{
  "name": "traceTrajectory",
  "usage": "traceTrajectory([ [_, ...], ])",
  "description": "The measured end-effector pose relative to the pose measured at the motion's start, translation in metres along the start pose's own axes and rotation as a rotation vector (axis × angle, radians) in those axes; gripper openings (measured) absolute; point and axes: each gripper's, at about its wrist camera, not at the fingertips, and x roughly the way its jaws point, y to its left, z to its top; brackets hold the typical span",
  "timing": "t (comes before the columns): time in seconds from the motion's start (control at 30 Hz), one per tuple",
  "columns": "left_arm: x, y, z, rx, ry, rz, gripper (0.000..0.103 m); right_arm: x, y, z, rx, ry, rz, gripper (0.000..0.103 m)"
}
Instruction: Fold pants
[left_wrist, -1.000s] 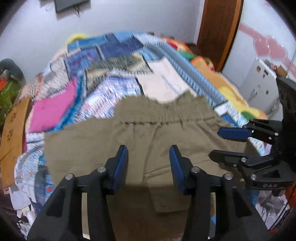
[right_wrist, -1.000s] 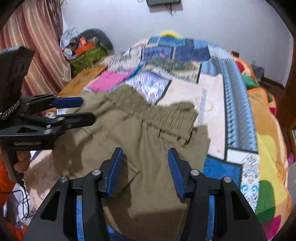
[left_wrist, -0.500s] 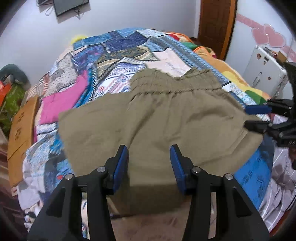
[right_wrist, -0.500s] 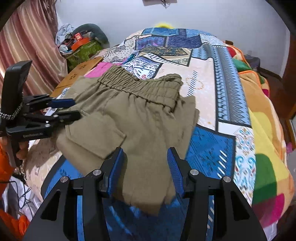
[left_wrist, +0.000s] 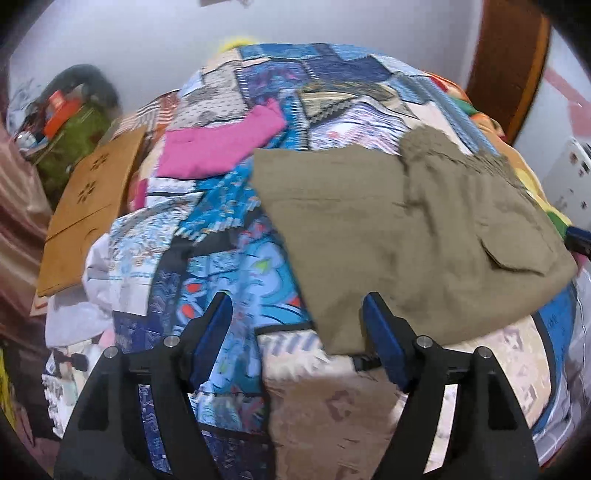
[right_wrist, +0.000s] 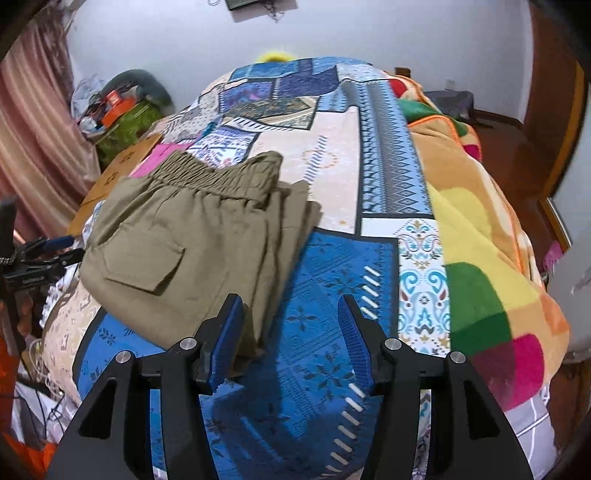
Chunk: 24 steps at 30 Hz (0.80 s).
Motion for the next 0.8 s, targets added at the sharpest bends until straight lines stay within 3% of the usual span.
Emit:
traceTrajectory([
  [0.2,0.024,0.009,0.019,-0.078,0.039,-0.116,0.074,0.016,-0.002,0.014,0.037,-0.002,0.031,0.058],
  [0.5,0.066,0.012,0.037,-0.190,0.116,-0.305,0.073,0.057,-0.014,0.025,0.147,0.054,0.161,0.058],
  [0.7,0.073,0.011,0.045,-0.206,0.099,-0.309,0.071,0.070,-0.020,0.029,0.184,0.074,0.235,0.058],
  [0.77,0.069,0.005,0.045,-0.177,0.076,-0.281,0.068,0.072,-0.020,0.031,0.182,0.070,0.254,0.050],
  [0.8,0.067,0.003,0.045,-0.164,0.065,-0.280,0.058,0.072,-0.019,0.031,0.185,0.067,0.253,0.048],
])
